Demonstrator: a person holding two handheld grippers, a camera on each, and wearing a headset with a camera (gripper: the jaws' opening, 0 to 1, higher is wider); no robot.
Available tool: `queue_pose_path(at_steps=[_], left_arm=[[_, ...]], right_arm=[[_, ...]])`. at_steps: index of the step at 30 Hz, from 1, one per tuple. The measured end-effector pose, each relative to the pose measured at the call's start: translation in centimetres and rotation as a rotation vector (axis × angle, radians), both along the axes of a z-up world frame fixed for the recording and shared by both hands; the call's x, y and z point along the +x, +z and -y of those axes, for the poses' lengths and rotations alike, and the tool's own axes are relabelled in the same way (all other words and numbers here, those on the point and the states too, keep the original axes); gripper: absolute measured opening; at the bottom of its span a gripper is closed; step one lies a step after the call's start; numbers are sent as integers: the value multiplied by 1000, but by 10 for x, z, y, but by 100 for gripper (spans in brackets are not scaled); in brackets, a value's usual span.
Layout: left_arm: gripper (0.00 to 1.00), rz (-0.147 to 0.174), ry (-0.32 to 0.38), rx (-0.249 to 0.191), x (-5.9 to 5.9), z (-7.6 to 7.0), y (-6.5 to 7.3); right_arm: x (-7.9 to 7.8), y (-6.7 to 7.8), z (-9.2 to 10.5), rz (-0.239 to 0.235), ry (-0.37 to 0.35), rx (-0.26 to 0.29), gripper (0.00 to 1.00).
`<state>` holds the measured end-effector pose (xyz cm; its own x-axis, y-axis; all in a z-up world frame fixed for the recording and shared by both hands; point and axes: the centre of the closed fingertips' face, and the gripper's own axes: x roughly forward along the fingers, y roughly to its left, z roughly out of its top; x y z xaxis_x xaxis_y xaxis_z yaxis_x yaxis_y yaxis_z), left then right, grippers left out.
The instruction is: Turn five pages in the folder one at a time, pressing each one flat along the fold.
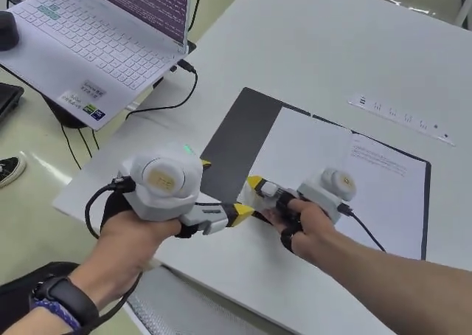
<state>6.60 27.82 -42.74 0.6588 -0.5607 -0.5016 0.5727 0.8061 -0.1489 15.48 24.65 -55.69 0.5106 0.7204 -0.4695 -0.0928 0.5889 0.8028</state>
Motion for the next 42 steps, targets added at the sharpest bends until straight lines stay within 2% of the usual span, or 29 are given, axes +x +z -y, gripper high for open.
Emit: queue_pose_path(at_steps=[3,7,9,12,17,19,22,24,26,27,29,33,36,40,41,42], left_arm=[[63,-8,6,1,0,-3,-2],[61,-36,7,16,0,-8,-14],[60,-39,5,20,1,-9,-15],[59,-47,9,14,4,-10,-16],[53,-53,19,13,12,-10,-20],[50,-54,18,7,15,-8,-21],[43,-58,26,12,20,-8,-25],[39,-73,51,19,24,-9,-31],[34,-83,73,18,29,-11,-37],[32,-90,79,14,30,-11,-39],[29,-94,77,23,32,-9,-43],[23,-106,62,24,37,0,-48],[16,-127,45,38,41,10,-54],[10,-141,23,43,46,24,-64],[9,-140,10,58,46,27,-68],[6,-152,-6,82,44,29,-74]], right_arm=[[-1,7,-3,4,-5,35,16],[-2,11,-4,-3,10,59,20],[-3,14,-5,-1,25,73,25],[-3,18,-2,13,45,71,29],[-3,29,9,46,47,70,29],[-2,35,15,78,62,56,29],[-1,41,31,148,96,-9,27],[-1,44,39,165,100,-22,26],[-5,47,49,198,136,-34,28],[-8,44,58,209,166,-65,28],[-10,42,72,226,184,-106,27],[-12,43,98,233,171,-119,25],[-13,42,118,256,176,-162,23],[-16,43,138,259,165,-176,21],[-17,44,141,261,163,-179,21],[-17,43,146,263,160,-182,20]])
